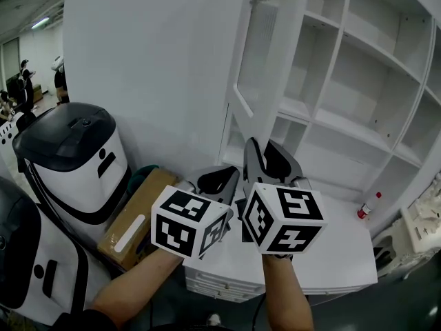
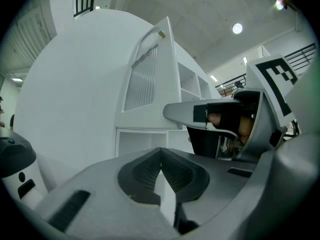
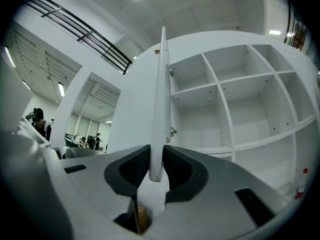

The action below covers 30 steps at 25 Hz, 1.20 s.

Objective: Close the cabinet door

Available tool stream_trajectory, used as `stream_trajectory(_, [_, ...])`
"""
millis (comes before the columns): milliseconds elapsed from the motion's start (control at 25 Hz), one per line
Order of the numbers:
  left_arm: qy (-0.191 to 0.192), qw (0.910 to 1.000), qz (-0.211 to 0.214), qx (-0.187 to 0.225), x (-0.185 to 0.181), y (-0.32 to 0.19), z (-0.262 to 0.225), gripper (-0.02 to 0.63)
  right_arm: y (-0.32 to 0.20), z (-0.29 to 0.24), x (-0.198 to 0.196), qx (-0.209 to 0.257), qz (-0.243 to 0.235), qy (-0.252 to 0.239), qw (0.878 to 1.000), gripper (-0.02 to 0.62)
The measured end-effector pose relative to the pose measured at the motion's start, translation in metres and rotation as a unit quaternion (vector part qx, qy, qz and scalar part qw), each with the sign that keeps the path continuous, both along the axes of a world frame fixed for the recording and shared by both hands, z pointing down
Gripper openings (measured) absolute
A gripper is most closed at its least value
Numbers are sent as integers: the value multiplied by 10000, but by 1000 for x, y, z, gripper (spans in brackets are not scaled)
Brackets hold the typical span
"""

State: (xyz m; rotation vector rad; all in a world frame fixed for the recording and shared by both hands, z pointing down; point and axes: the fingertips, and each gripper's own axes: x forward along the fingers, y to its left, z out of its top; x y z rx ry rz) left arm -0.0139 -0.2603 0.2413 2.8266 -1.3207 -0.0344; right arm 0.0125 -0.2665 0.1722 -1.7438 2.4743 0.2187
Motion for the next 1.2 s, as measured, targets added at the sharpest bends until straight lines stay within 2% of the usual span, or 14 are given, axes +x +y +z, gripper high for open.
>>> stream_trajectory(320, [-78, 9999, 107, -14, 34, -12, 4, 14, -9, 1, 37, 25, 13, -131, 9999, 77])
stream_trajectory(640, [-52, 9999, 112, -29, 66, -29, 5, 14, -25, 0, 73, 15, -290, -220, 9993, 77])
stream_trajectory(1200, [-95, 9998, -87, 158, 113, -56, -10, 14, -51, 1, 114, 13, -829, -252, 9962, 82])
